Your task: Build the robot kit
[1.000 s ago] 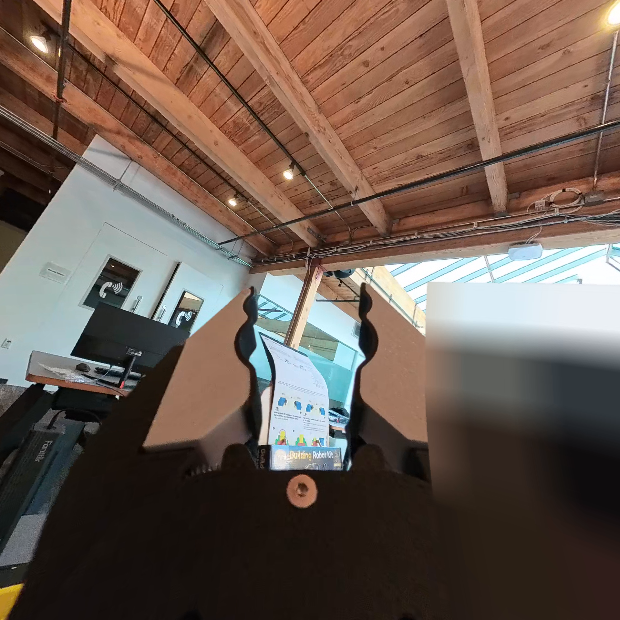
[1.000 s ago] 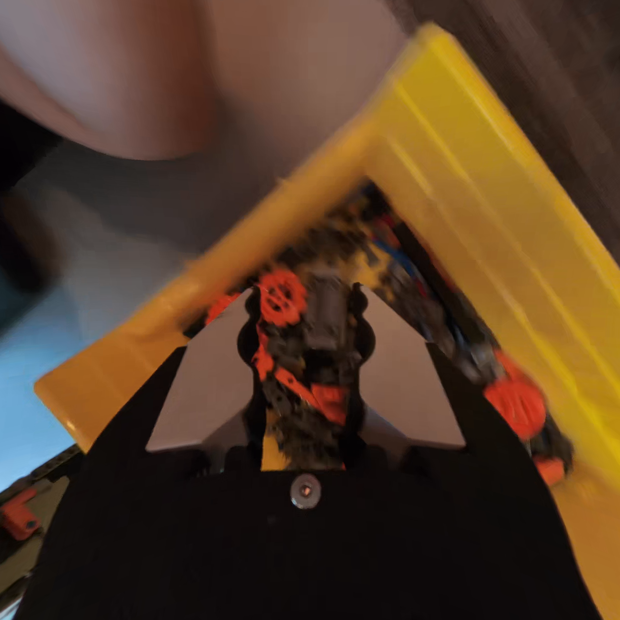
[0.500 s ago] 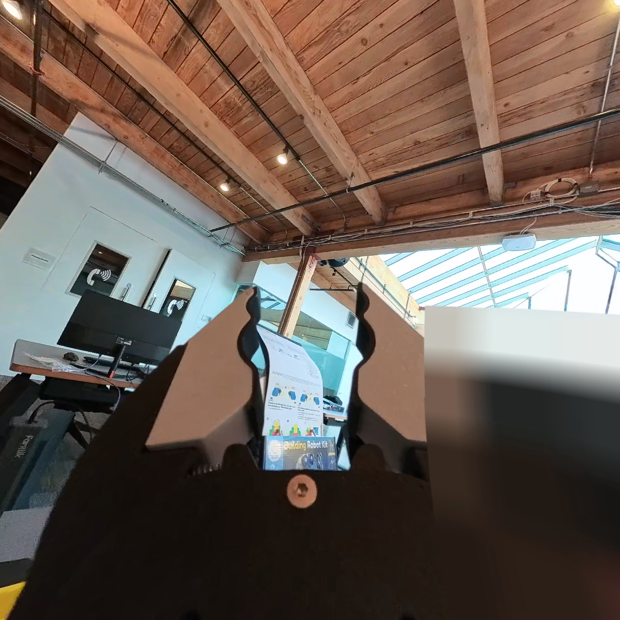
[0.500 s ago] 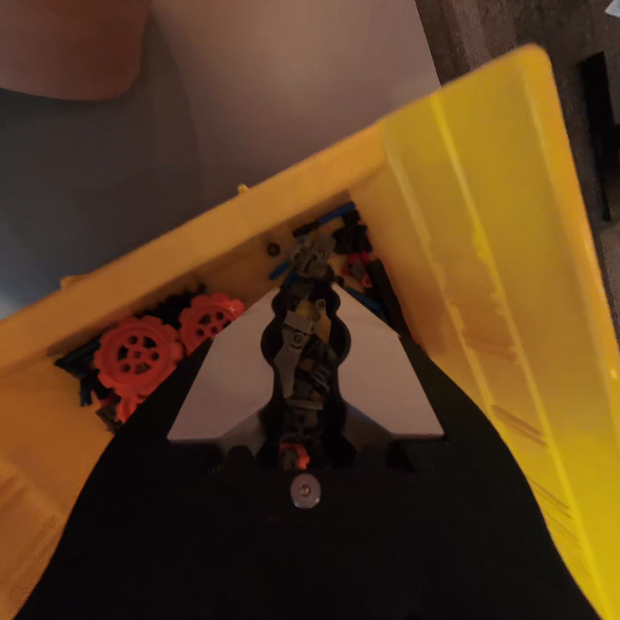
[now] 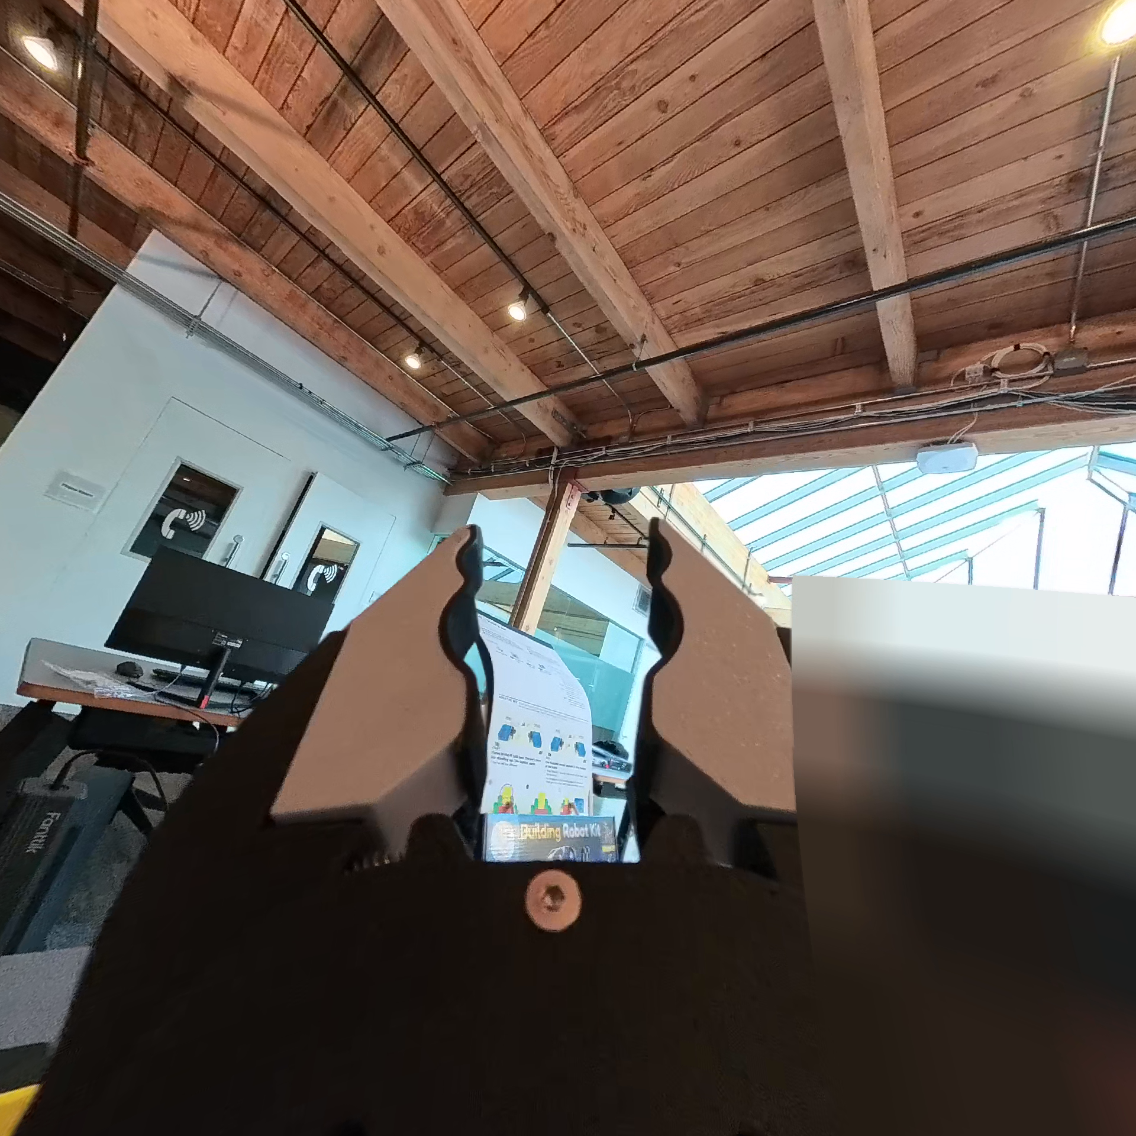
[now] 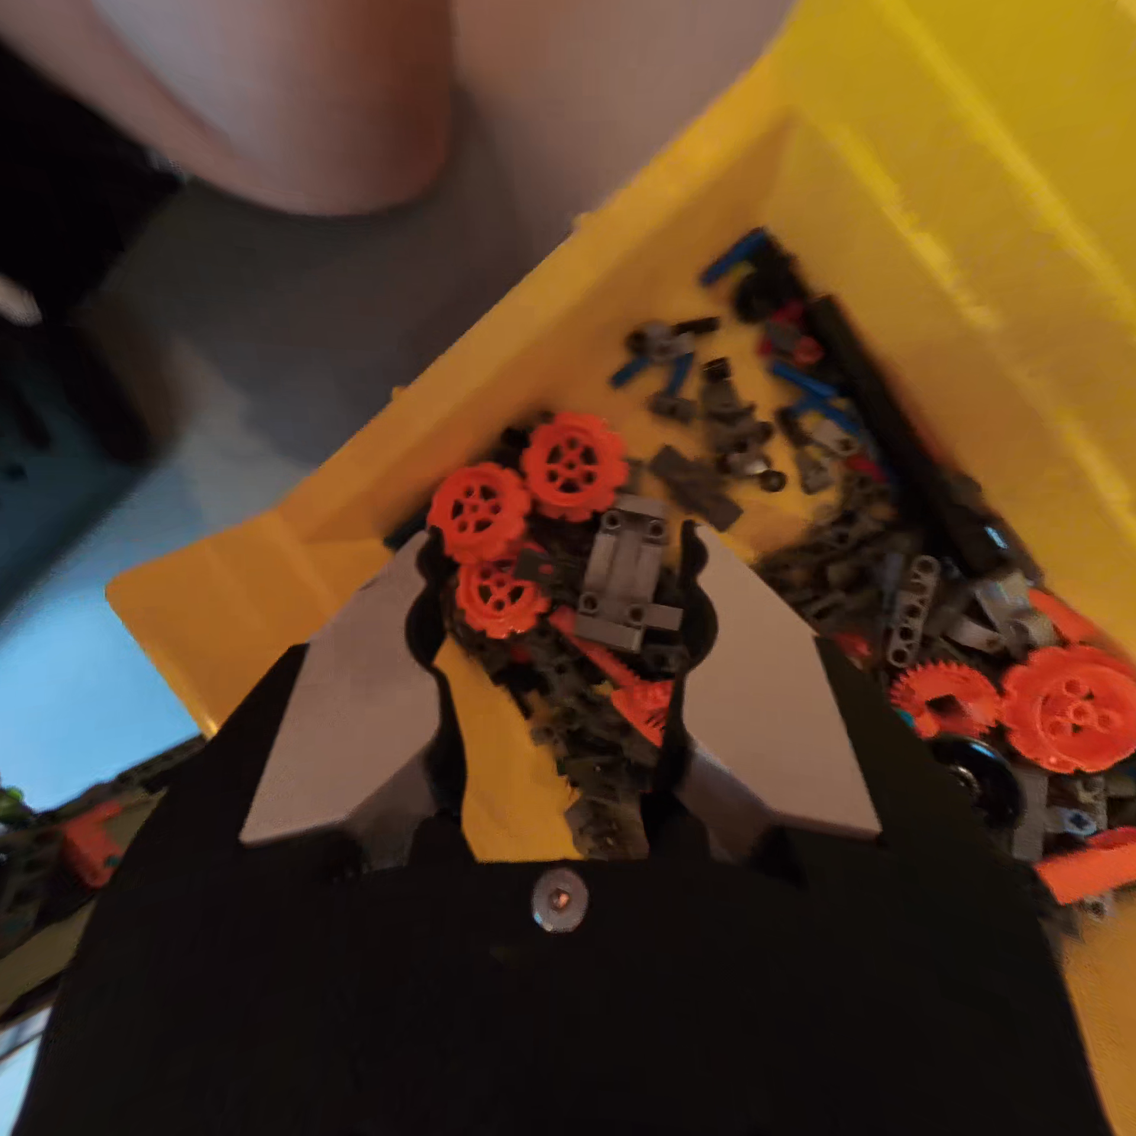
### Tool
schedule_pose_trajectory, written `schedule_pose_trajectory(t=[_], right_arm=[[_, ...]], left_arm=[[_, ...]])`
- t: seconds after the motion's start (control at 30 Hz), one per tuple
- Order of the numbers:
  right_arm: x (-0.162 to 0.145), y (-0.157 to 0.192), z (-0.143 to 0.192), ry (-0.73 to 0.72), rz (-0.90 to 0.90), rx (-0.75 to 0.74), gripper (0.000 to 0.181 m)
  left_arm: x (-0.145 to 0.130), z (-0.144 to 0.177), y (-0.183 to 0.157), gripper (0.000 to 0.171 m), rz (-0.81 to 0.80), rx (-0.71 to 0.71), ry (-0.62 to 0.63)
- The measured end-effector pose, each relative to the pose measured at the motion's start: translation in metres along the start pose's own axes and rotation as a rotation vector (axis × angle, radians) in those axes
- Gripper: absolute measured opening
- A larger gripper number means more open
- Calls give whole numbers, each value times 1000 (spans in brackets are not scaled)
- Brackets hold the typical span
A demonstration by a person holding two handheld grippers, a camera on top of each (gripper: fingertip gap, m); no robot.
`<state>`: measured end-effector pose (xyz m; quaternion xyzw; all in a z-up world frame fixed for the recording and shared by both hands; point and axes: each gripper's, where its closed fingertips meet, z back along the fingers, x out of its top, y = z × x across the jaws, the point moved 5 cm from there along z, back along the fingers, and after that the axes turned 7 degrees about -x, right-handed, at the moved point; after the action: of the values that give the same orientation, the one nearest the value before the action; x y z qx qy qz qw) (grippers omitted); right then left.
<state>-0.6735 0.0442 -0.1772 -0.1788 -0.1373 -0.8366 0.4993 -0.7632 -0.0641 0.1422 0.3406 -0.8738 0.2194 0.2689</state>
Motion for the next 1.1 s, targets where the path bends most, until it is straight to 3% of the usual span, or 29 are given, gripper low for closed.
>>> schedule_pose_trajectory(t=[0.07, 0.27, 0.4, 0.5, 0.63, 0.73, 0.87, 0.93, 1.0, 1.1], right_arm=[[-5, 10, -7, 100, 143, -38, 96], [-3, 17, -34, 248, 203, -37, 98], [-3, 11, -38, 267, 207, -127, 77], [-6, -6, -33, 253, 155, -176, 48], [-18, -32, -24, 282, 92, -228, 47], [-28, -45, -15, 302, 94, -249, 32], [-38, -54, 2, 357, 62, -271, 31], [-42, -52, 10, 370, 63, -269, 39], [-36, -41, 14, 333, 9, -211, 60], [-29, -21, 6, 329, 11, -161, 109]], left_arm=[[0, 0, 0, 52, 1, -1, 0], [1, 1, 0, 52, 8, -8, -3], [4, 3, -2, 48, 16, -25, -15], [6, 4, -5, 48, 4, -27, -21], [7, 6, -6, 48, 2, -28, -29], [7, 5, -4, 48, 9, -25, -28], [6, 5, -3, 48, 14, -25, -25], [6, 5, -3, 48, 11, -23, -27], [6, 5, -3, 48, 10, -22, -29], [6, 5, -2, 48, 13, -22, -33]])
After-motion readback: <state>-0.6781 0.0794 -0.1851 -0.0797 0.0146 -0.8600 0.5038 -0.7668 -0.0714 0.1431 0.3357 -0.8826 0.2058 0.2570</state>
